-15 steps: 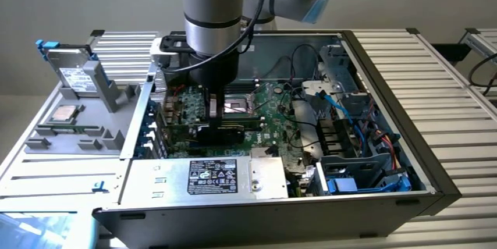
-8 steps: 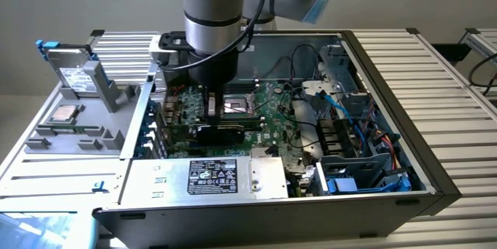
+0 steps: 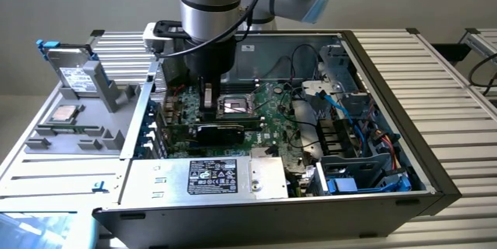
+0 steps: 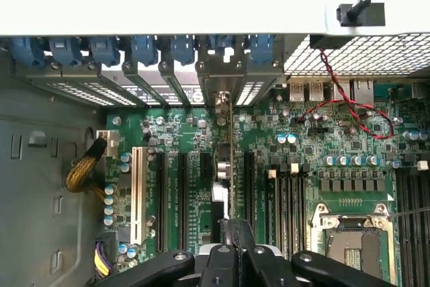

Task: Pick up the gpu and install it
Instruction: 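Press down on the gpu until it lock into place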

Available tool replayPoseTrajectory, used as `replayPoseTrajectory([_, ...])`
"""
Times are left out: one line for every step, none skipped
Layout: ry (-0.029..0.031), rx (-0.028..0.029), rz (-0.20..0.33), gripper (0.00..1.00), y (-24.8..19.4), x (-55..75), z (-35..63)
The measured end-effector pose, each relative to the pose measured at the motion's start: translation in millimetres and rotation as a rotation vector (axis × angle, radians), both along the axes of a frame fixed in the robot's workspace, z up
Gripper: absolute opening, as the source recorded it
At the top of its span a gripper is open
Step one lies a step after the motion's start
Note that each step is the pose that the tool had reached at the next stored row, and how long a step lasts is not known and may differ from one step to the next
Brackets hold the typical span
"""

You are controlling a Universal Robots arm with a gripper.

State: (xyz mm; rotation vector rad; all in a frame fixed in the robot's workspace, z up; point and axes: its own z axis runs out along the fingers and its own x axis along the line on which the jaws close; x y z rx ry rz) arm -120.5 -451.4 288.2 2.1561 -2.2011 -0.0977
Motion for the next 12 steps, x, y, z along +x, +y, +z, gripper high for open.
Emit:
replayPoseTrajectory([0.0000,-0.0011,0.000,0.12,0.0,-0.5,3.5])
replayPoseTrajectory([0.0000,-0.0023,0.000,0.12,0.0,-1.1,6.4])
replayPoseTrajectory([0.0000,-0.0024,0.000,0.12,0.0,-1.5,6.8])
replayPoseTrajectory([-0.0002,-0.0023,0.000,0.12,0.0,-1.5,6.8])
replayPoseTrajectory([-0.0002,-0.0024,0.000,0.12,0.0,-1.5,6.8])
replayPoseTrajectory([-0.0001,-0.0024,0.000,0.12,0.0,-1.5,6.8])
replayPoseTrajectory([-0.0002,-0.0024,0.000,0.12,0.0,-1.5,6.8])
replayPoseTrajectory([-0.0001,-0.0025,0.000,0.12,0.0,-1.6,6.9])
replayPoseTrajectory([-0.0001,-0.0025,0.000,0.12,0.0,-1.6,6.8])
replayPoseTrajectory([-0.0001,-0.0025,0.000,0.12,0.0,-1.6,6.9])
replayPoseTrajectory([-0.0001,-0.0024,0.000,0.12,0.0,-1.6,6.8])
replayPoseTrajectory([-0.0002,-0.0024,0.000,0.12,0.0,-1.6,6.8])
